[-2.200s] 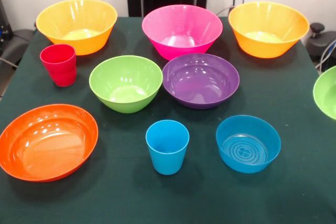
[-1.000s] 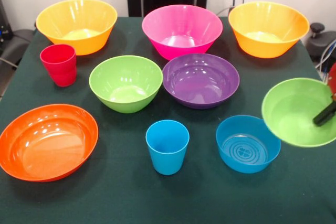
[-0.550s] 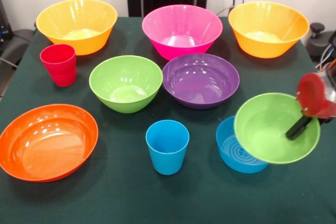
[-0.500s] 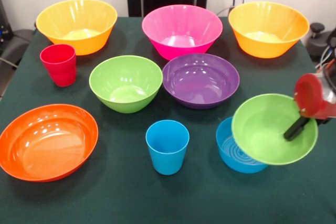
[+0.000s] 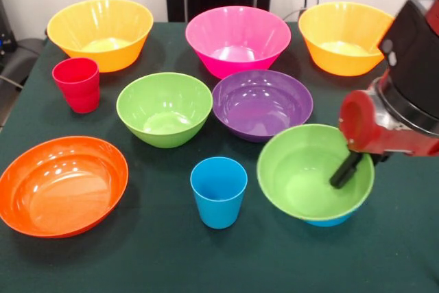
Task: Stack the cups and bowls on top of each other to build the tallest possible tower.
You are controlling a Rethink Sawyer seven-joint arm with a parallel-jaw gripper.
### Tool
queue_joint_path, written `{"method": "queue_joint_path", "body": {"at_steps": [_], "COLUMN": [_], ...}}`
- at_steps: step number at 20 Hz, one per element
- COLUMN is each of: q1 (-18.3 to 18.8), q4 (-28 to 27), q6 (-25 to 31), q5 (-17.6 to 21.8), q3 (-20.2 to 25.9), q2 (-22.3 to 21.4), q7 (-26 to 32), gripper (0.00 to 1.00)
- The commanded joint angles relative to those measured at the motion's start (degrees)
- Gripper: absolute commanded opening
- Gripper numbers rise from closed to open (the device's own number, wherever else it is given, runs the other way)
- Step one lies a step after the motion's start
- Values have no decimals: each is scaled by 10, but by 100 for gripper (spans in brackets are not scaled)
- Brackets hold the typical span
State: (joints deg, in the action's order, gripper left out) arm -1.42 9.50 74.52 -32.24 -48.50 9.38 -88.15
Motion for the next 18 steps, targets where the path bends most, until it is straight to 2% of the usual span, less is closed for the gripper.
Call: {"method": "queue_joint_path", "body": {"at_steps": [1, 6, 9, 13, 18], "q1": [-24, -35, -44, -45, -37], "q4": [130, 172, 213, 261, 270], "q6": [-54, -59, -62, -124, -136], "q5": [84, 111, 128, 153, 178], "q3": [114, 133, 138, 167, 182], "q2": [-60, -91, -113, -135, -139], "q7": [203, 208, 181, 175, 186], "gripper": [0, 0, 0, 0, 0]}}
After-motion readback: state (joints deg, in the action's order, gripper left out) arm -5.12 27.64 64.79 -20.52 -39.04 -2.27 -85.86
